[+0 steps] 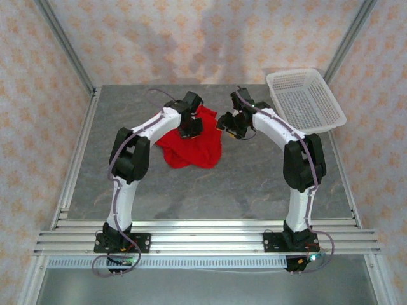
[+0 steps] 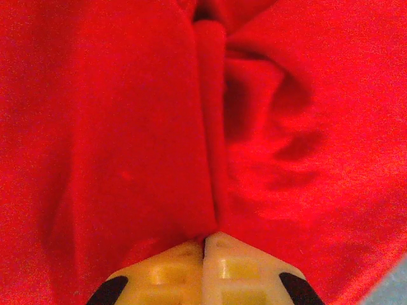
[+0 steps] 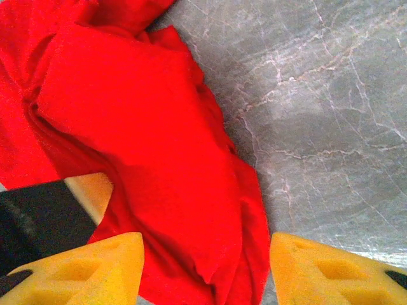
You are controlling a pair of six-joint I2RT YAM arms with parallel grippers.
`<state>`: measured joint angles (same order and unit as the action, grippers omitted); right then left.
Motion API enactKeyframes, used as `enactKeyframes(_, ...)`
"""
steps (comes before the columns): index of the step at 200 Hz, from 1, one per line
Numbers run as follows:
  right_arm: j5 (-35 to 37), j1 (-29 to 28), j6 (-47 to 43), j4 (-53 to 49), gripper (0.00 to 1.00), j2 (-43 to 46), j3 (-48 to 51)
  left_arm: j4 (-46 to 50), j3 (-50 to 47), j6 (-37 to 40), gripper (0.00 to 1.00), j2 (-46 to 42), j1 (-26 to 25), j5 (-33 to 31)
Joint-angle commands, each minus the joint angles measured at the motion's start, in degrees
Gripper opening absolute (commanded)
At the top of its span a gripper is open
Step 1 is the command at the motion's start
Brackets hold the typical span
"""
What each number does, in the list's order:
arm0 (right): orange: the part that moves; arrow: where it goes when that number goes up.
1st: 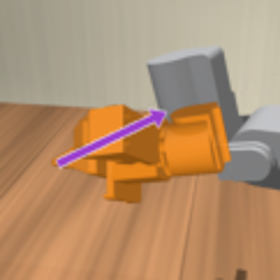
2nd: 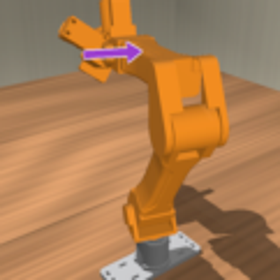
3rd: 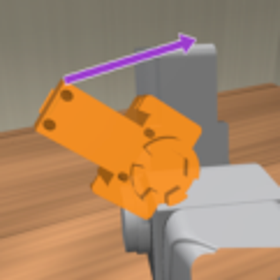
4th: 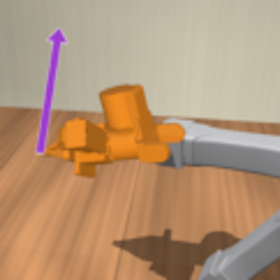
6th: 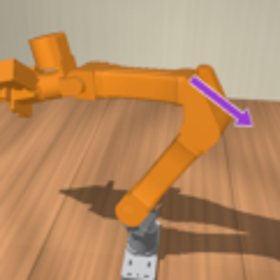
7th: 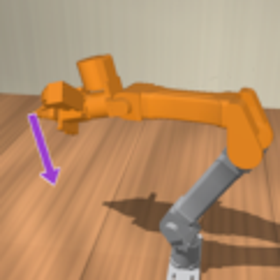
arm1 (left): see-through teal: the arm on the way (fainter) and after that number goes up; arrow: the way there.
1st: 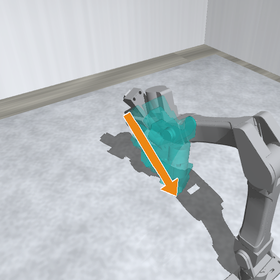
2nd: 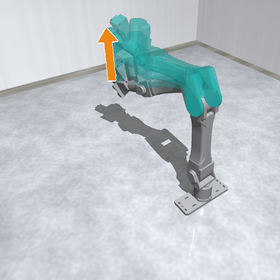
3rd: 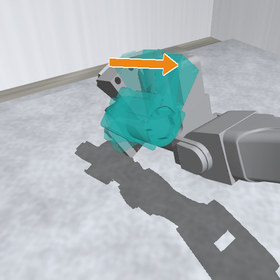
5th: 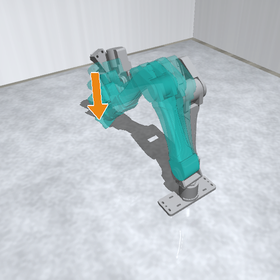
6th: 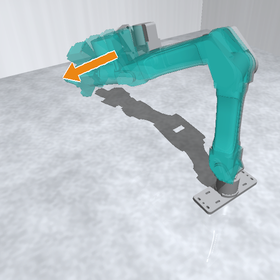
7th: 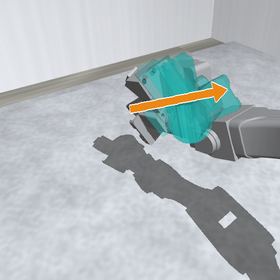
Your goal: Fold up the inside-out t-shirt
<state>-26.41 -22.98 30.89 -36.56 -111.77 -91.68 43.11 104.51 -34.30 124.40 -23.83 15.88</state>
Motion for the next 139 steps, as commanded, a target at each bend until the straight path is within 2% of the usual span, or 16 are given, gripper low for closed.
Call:
enactKeyframes(1,0.20,-1.12,0.56,3.04,0.55,-2.51,-4.15,4.21,2.41,6.76,0.00,-8.70,0.99,2.27)
enactKeyframes(23,-1.29,-2.21,1.36,3.15,0.55,-7.50,-9.76,6.44,-0.85,9.50,0.00,-14.38,1.67,4.16)
enactKeyframes(42,-2.22,-2.96,2.57,4.19,0.52,-11.45,-13.06,5.89,-6.95,10.46,0.00,-23.33,2.59,1.67)
enactKeyframes(48,-2.84,-2.95,2.82,4.38,0.45,-12.83,-13.68,5.19,-9.61,10.57,0.00,-26.36,2.98,0.50)
enactKeyframes(61,-1.77,-2.86,3.99,2.35,0.10,-14.96,-14.83,5.11,-15.18,9.83,0.00,-32.38,4.04,-3.91)
enactKeyframes(67,-1.19,-2.86,4.46,1.59,0.00,-15.18,-14.58,5.88,-17.75,8.89,0.00,-35.16,4.61,-7.00)
enactKeyframes(87,-4.82,-3.87,2.28,5.29,0.00,-11.82,-9.23,8.44,-27.09,5.70,0.00,-43.11,6.84,-14.84)
enactKeyframes(124,-10.22,-9.67,-7.29,1.49,0.00,-5.23,0.68,10.49,-40.32,3.21,0.00,-48.31,9.49,-16.78)
enactKeyframes(139,-9.25,-11.75,-9.74,-1.08,0.00,-3.19,3.17,10.75,-43.09,0.32,0.00,-48.47,10.28,-18.43)
